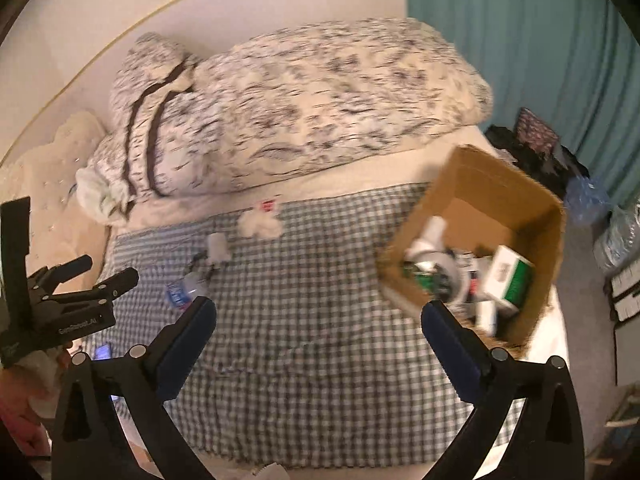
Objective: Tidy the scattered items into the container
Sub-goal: 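Withdraw both tools from the box back over the remaining items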
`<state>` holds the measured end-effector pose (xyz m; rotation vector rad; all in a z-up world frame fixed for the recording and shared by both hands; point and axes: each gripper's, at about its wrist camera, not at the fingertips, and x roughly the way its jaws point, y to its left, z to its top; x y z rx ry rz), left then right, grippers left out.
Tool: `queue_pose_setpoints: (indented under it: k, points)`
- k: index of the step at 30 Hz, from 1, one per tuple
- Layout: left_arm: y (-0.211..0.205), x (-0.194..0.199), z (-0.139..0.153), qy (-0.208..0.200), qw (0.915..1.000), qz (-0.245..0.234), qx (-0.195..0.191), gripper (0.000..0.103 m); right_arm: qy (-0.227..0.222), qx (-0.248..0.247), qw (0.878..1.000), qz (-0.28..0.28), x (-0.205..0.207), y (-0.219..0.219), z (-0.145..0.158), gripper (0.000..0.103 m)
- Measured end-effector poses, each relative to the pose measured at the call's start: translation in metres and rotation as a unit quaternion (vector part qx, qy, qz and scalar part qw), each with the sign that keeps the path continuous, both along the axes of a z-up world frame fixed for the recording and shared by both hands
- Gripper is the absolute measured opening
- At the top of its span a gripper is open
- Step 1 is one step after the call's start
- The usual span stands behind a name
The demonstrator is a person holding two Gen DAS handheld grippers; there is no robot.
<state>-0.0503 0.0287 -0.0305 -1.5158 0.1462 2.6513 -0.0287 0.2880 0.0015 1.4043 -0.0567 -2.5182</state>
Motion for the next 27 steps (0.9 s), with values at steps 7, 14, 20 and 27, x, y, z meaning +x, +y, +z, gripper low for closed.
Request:
queue_pose_setpoints:
  k: [7, 14, 20, 27]
  points:
    - [-0.069, 0.013, -0.011, -0.011, 0.9997, 0.024, 0.000, 0.099, -0.013, -0.020, 1.000, 0.013, 0.008, -0.052, -0.006, 0.103]
    - [-0.100, 0.013, -0.022, -0.018, 0.9998, -0.002, -0.002, 0.099, -0.015, -0.029, 0.999, 0.013, 0.023, -0.088, -0.012, 0.103]
    - [-0.110, 0.009, -0.040, -0.027, 0.9991, -0.032, 0.009, 0.099, -0.025, -0.019, 1.000, 0.004, 0.029, -0.109, -0.021, 0.103]
    - [-0.106, 0.006, -0.065, -0.038, 0.9972, -0.061, 0.021, 0.099, -0.034, 0.001, 0.999, 0.024, 0.018, -0.127, -0.031, 0.103]
